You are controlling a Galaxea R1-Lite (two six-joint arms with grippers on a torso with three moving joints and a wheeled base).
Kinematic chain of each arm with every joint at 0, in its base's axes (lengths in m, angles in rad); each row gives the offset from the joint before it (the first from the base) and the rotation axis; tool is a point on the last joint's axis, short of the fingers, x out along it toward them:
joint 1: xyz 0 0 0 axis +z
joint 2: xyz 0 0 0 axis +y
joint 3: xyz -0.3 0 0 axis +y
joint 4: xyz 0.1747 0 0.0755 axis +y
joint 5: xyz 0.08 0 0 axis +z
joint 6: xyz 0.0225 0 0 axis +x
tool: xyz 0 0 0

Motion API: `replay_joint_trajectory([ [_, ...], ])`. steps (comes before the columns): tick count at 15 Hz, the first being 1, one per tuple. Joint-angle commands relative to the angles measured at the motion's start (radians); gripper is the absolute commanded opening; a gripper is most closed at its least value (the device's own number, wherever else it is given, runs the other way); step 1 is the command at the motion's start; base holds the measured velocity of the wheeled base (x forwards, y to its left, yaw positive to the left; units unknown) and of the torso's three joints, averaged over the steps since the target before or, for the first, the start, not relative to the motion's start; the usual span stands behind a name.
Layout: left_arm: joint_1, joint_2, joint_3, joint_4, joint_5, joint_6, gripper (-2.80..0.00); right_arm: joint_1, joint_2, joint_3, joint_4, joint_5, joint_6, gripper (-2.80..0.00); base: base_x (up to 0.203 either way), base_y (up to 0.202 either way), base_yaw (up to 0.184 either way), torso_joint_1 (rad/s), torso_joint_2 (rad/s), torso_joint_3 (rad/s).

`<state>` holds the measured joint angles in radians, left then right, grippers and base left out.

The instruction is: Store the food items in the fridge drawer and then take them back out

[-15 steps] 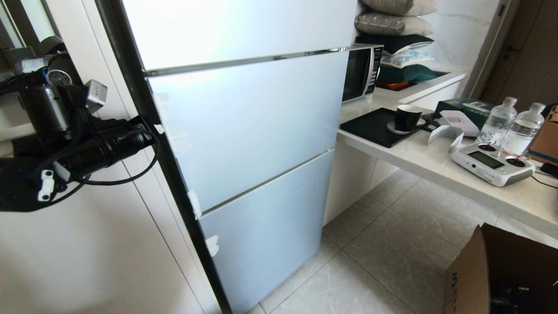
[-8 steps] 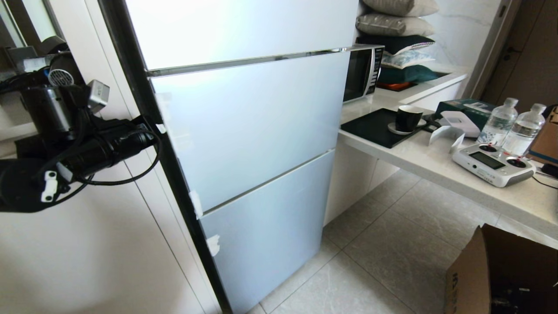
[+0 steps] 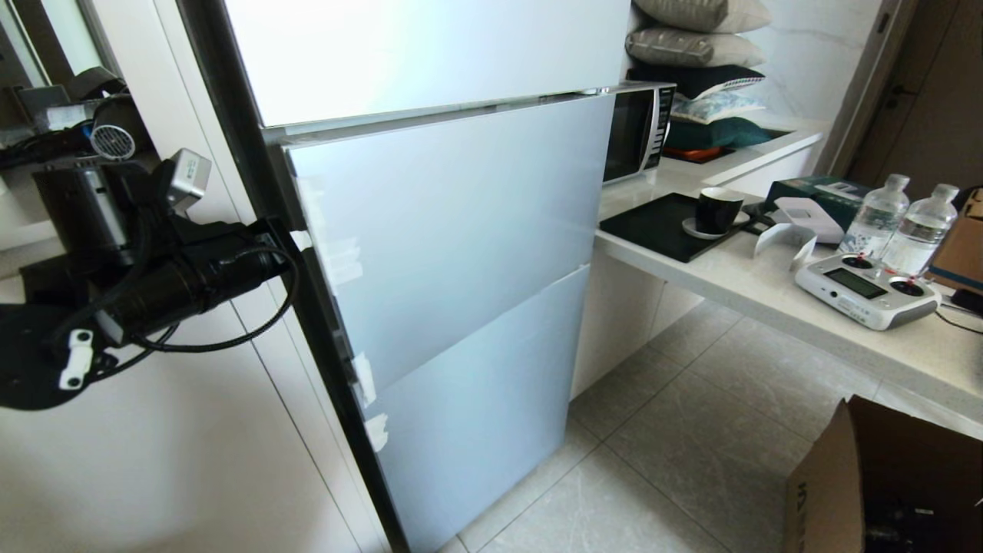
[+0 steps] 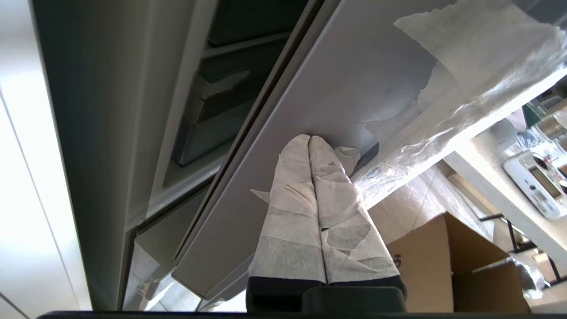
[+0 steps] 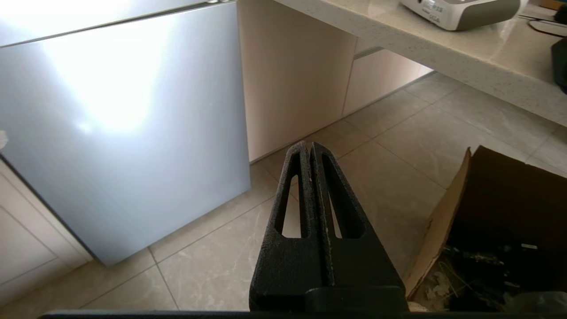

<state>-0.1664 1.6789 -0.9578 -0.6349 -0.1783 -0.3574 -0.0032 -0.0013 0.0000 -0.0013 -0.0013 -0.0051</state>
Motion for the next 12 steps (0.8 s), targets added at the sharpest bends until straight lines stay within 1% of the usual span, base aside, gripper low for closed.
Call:
replay_joint_trajectory([
  [1, -0.014, -0.028, 0.031, -0.017, 0.003, 0.003, -2.8, 0.0, 0.0, 0.0, 0.0, 0.0, 0.001, -2.8, 0.0, 0.0, 0.0, 0.0, 0.0, 0.0],
  [4, -0.069, -0.085, 0.117, -0.035, 0.006, 0.059, -2.8, 0.0, 0.0, 0.0, 0.0, 0.0, -0.001, -2.8, 0.0, 0.0, 0.0, 0.0, 0.0, 0.0],
  [9, -0.167, -0.175, 0.212, -0.035, 0.01, 0.068, -2.8, 0.0, 0.0, 0.0, 0.0, 0.0, -0.001, -2.8, 0.0, 0.0, 0.0, 0.0, 0.0, 0.0],
  [12, -0.232, -0.228, 0.271, -0.035, 0.01, 0.102, -2.8, 0.0, 0.0, 0.0, 0.0, 0.0, -0.001, -2.8, 0.0, 0.0, 0.0, 0.0, 0.0, 0.0],
])
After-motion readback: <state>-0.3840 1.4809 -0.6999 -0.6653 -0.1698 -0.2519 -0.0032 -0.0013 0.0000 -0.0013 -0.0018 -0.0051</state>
